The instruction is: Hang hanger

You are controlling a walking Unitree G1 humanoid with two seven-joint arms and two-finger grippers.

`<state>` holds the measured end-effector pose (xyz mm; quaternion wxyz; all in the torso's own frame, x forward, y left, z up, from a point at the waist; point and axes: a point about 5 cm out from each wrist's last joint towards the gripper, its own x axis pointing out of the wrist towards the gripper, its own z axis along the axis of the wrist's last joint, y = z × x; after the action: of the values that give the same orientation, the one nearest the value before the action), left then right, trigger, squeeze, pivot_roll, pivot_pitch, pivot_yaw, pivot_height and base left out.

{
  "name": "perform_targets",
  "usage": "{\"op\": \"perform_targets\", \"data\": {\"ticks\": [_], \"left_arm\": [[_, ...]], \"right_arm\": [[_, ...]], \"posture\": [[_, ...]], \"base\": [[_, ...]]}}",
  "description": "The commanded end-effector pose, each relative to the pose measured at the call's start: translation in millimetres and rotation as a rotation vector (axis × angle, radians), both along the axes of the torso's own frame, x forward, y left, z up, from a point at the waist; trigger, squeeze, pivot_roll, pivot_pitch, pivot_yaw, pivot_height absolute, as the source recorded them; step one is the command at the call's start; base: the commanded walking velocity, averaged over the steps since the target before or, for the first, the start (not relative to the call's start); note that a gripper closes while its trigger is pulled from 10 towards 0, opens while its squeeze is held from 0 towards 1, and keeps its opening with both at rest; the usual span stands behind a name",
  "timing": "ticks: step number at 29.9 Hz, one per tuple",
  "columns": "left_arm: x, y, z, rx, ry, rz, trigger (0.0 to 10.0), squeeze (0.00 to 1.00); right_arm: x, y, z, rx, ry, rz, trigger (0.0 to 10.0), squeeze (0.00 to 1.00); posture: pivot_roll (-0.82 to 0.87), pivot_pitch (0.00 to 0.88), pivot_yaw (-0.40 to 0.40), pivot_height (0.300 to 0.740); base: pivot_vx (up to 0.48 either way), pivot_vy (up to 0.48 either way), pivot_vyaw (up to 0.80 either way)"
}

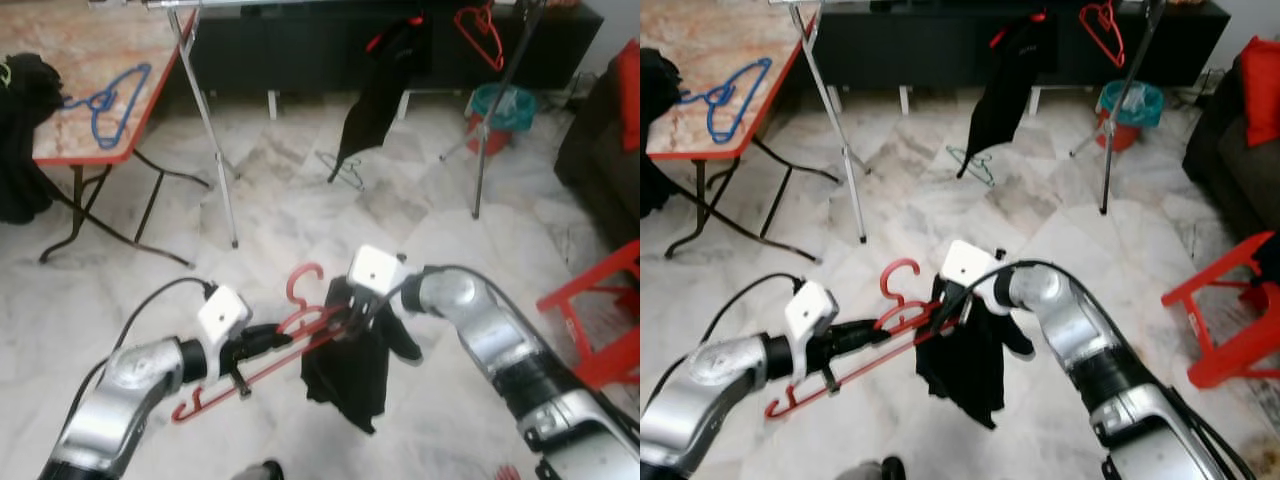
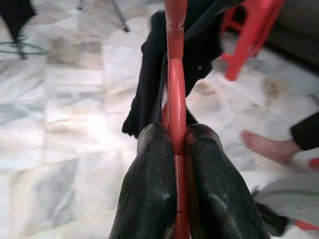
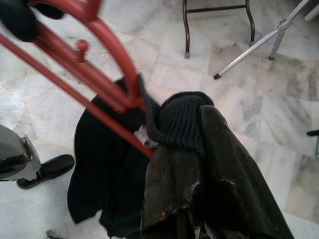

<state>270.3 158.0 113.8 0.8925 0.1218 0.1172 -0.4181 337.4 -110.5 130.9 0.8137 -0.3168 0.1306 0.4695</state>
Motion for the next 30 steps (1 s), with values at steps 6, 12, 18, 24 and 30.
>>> {"op": "perform_targets", "data": {"ticks": [6, 12, 18, 24, 30], "left_arm": [[-0.1, -1.2, 1, 0.002, -0.014, -0.009, 10.0, 0.0], [-18.1, -14.3, 21, -0.201, -0.011, -0.171, 10.0, 0.0], [10.3, 9.1, 3, 0.02, -0.072, 0.08, 10.0, 0.0], [2.4, -0.4, 7, -0.052, -0.035, 0.002, 10.0, 0.0], [-1.2, -1.8, 3, -0.035, -0.009, -0.052, 10.0, 0.0]], "right_arm": [[-4.4, 8.4, 7, 0.015, -0.025, 0.06, 10.0, 0.0], [-5.8, 9.6, 7, 0.015, -0.021, 0.073, 10.0, 0.0], [-6.1, 10.9, 6, 0.013, -0.018, 0.077, 10.0, 0.0], [-6.5, 11.0, 7, 0.013, -0.019, 0.079, 10.0, 0.0], [-7.6, 11.3, 6, 0.009, -0.015, 0.087, 10.0, 0.0]], "posture": [[0.03, 0.133, -0.004, 0.74], [0.04, 0.132, -0.005, 0.74], [0.04, 0.134, -0.006, 0.74], [0.04, 0.134, -0.004, 0.74], [0.03, 0.132, -0.006, 0.74]], "base": [[0.0, 0.0, 0.0], [0.0, 0.0, 0.0], [0.0, 0.0, 0.0], [0.0, 0.0, 0.0], [0.0, 0.0, 0.0]]}}
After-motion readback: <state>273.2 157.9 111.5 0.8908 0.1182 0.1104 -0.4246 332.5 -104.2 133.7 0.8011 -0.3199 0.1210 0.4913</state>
